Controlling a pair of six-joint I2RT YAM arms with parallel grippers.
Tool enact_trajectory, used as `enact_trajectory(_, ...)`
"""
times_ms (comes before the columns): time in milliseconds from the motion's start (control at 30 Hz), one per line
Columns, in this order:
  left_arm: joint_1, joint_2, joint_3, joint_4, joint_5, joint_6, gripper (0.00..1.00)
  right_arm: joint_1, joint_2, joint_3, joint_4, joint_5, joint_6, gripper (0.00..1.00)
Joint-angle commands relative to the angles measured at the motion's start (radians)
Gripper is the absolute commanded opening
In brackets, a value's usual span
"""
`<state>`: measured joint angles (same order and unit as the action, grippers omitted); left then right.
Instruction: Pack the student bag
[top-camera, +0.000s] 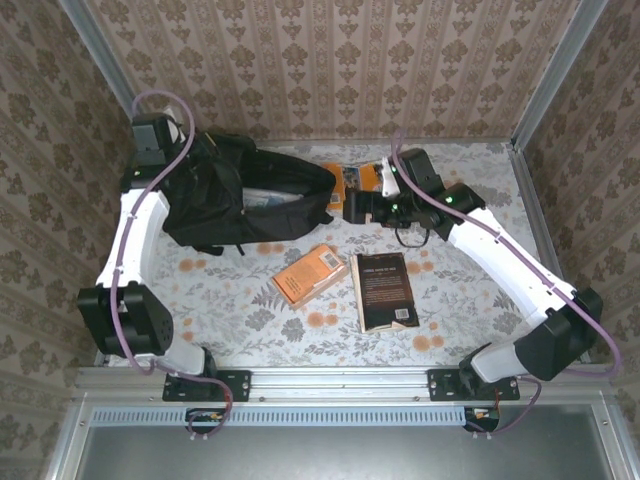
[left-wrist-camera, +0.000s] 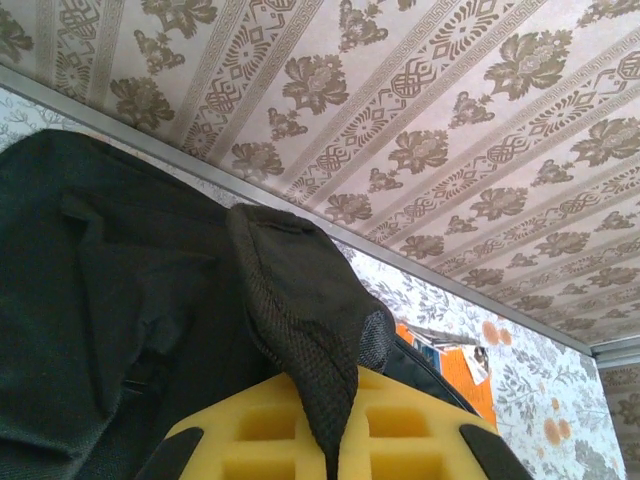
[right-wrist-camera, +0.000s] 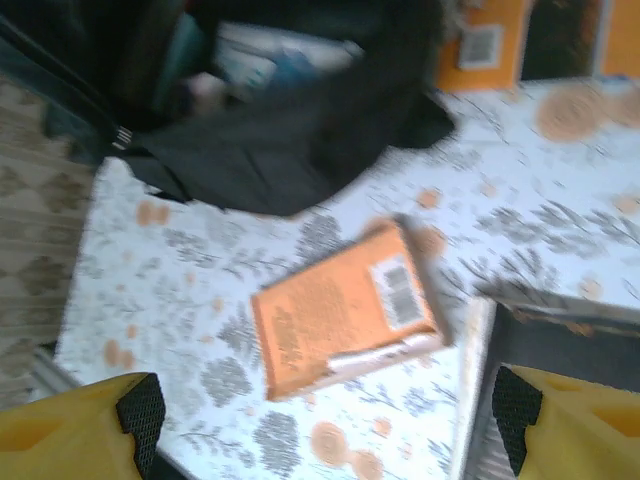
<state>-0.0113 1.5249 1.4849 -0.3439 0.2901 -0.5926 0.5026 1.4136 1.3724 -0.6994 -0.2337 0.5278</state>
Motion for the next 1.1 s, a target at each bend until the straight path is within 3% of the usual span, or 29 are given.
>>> enact_trajectory(0, -0.032, -0.020, -0.002, 0.033, 0.045, -0.005, 0.06, -0.002, -0.016, -0.113, -0.021, 0.050, -0.012, 0.88)
enact_trajectory(167, -0.092, -0.173, -0.209, 0.035, -0.026, 0.012, 0.43, 0.028, -0.016, -0.215, 0.003, 0.006, 0.010, 0.88)
enact_trajectory(300, -0.112, -0.338, -0.311, -0.005, -0.062, 0.023, 0.63, 0.092, -0.003, -0.272, 0.048, -0.049, 0.043, 0.87)
enact_trajectory(467, -0.226, -0.464, -0.370, -0.135, -0.093, 0.132, 0.73, 0.217, 0.062, -0.306, 0.079, -0.014, 0.075, 0.87)
enact_trajectory(633, -0.357, -0.519, -0.557, -0.140, -0.090, 0.129, 0.77, 0.237, 0.103, -0.378, 0.268, -0.084, 0.200, 0.87)
enact_trajectory(767, -0.369, -0.476, -0.729, 0.016, -0.004, -0.001, 0.77, 0.253, 0.186, -0.393, 0.445, -0.161, 0.302, 0.86)
enact_trajectory(933, -0.430, -0.360, -0.782, 0.104, -0.026, -0.031, 0.78, 0.266, 0.306, -0.380, 0.531, -0.107, 0.440, 0.85)
enact_trajectory(1067, -0.490, -0.285, -0.792, 0.132, -0.112, -0.006, 0.78, 0.267, 0.324, -0.439, 0.658, -0.032, 0.554, 0.85)
